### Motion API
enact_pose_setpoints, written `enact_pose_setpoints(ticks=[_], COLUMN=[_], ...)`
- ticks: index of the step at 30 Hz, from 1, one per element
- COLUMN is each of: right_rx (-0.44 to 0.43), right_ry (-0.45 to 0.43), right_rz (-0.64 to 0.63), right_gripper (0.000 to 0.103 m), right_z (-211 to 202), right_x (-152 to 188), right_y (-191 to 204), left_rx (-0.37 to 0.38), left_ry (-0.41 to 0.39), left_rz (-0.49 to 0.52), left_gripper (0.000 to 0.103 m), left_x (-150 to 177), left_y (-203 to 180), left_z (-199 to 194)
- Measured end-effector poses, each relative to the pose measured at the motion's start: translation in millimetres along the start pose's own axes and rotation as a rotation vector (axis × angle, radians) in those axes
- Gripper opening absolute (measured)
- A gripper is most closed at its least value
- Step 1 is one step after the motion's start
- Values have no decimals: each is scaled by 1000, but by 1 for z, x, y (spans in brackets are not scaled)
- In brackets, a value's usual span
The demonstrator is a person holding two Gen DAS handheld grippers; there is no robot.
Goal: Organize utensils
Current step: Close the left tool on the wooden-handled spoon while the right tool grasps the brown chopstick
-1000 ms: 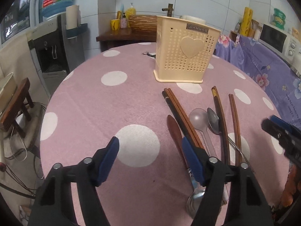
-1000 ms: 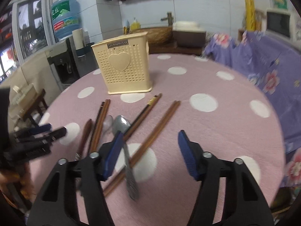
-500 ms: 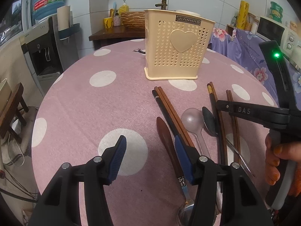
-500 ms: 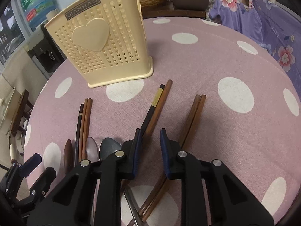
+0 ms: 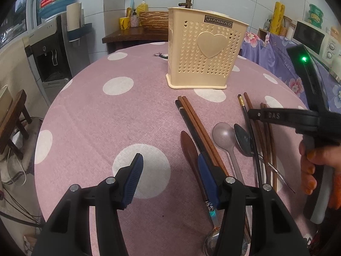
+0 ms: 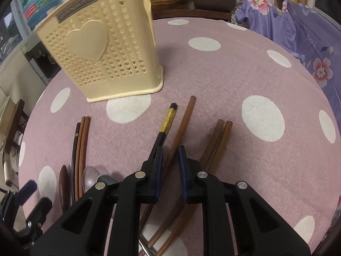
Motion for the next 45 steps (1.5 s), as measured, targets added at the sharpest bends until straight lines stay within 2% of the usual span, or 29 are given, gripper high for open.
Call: enact_pose_setpoints(ticks=[10, 15, 21, 25, 28, 38, 42, 45], right_rx=[69, 72, 75, 90, 107, 141, 123, 74], right_ry=[-37, -40, -33, -36, -37, -58, -53, -46], right_rz=[28, 20, 19, 26, 37, 35, 46, 63], right_gripper=[14, 13, 12, 12, 12, 11, 8, 7], right_z=[13, 13, 12, 14, 16, 19, 19, 18], right_x=[-23, -24, -23, -25, -28, -31, -32, -32], right_y=[-2, -3, -3, -2, -2, -1, -3, -3], left_rx=[8, -29, -55, -53, -51, -31, -14, 8], left_ry=[26, 66, 110, 131, 150, 132, 138, 126], left_rz=[2, 27, 32, 32, 22, -9, -19, -39], left_gripper=[54, 53, 36, 33, 21, 16, 16, 16], left_x=[-1, -2, 0, -7, -11, -11, -12, -14], left_y=[-8, -14, -14, -13, -11, -14, -13, -11], left_z=[7, 18, 30, 37, 40, 39, 40, 38])
Point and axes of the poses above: each gripper's, at about its wrist camera, not at the fingertips, and z roughly the way its jaws point, y to its left, x to its underside, the point moved 9 cm from there along z, roughly the way its jaws point, and after that the axes turned 14 degrees about z, right-handed, at the moved point
